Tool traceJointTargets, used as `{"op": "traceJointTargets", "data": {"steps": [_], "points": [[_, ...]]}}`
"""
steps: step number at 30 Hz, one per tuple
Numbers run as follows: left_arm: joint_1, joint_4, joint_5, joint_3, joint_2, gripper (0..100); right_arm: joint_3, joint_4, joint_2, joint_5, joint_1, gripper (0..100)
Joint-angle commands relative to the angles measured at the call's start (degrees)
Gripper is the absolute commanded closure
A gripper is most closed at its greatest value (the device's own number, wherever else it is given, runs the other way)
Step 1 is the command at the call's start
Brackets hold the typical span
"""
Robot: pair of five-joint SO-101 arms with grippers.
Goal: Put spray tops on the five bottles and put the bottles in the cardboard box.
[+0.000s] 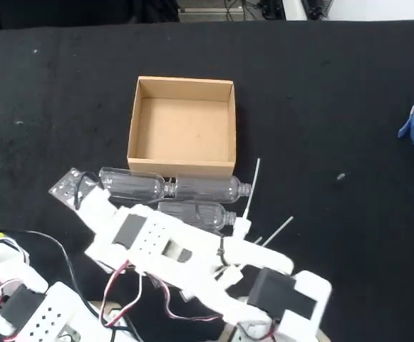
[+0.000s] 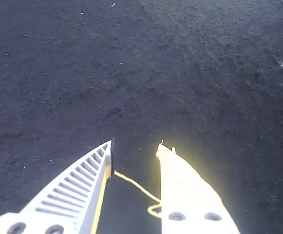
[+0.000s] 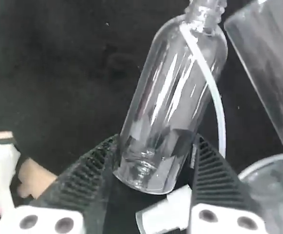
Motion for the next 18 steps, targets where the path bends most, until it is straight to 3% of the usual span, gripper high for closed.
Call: {"op": "traceJointTargets", "data": {"steps": [1, 10, 18], "points": [[0.4, 0.18, -0.35, -0.66, -0.18, 97, -5.58, -1.58, 1.63, -0.79, -1.93, 80.4], [0.48, 0.26, -0.35, -0.75, -0.18, 97, -10.07, -1.67, 1.8, -0.35, -3.69, 80.1], [0.57, 1.67, -0.35, -1.1, -0.62, 97, -8.4, -1.76, -4.35, 0.0, -3.6, 68.7]]}}
